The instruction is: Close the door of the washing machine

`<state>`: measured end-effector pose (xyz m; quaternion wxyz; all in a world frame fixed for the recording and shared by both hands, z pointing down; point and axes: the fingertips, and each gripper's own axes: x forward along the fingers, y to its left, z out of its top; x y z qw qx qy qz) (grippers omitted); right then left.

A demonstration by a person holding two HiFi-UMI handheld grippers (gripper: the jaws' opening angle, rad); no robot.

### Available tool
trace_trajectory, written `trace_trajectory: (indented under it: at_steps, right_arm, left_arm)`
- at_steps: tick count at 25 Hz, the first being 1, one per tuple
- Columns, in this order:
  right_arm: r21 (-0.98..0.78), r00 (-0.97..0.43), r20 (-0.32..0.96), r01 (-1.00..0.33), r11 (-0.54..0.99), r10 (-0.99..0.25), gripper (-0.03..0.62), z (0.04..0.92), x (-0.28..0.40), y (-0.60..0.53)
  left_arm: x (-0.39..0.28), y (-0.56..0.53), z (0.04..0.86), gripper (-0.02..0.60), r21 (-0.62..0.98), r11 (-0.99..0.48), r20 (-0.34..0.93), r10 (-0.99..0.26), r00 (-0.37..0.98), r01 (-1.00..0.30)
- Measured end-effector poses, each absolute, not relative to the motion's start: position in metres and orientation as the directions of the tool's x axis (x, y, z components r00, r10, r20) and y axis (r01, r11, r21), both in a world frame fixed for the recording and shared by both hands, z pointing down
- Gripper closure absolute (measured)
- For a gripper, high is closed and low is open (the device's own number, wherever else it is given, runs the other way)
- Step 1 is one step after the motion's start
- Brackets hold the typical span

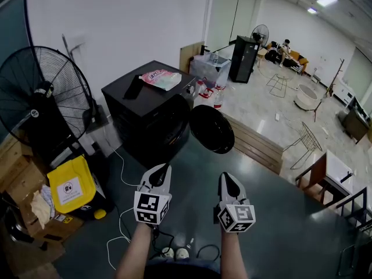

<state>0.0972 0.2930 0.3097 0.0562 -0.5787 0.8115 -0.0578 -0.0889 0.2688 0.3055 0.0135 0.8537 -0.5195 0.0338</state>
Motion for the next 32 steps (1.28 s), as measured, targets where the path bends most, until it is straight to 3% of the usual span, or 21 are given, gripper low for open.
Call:
trace_trajectory:
  at_steps: [7,17,32]
  right_arm:
    - [-0.155,-0.343,-0.021,-0.927,0.342,-0.939,0.552,0.315,0.090,0.293]
    - [-0.181,-0.365,-0.024,-0.914,0.363,-0.931,0.410,0.322,0.084,0.294]
    - [-0.186,-0.354,0.013,-0.920,0.346,-0.935,0.390,0.341,0.068,0.268]
  left_arm:
    - [-0.091,0.267,0.314,0.574,-0.005,-0.465,0.084,-0.882,0.463,-0.885]
    - [-0.096,0.268,0.324,0.574,0.011,-0.472,0.103,-0.876,0.471,-0.881]
    - [-0.117,0.240,0.337,0.574,0.039,-0.500,0.103,-0.859,0.501,-0.865]
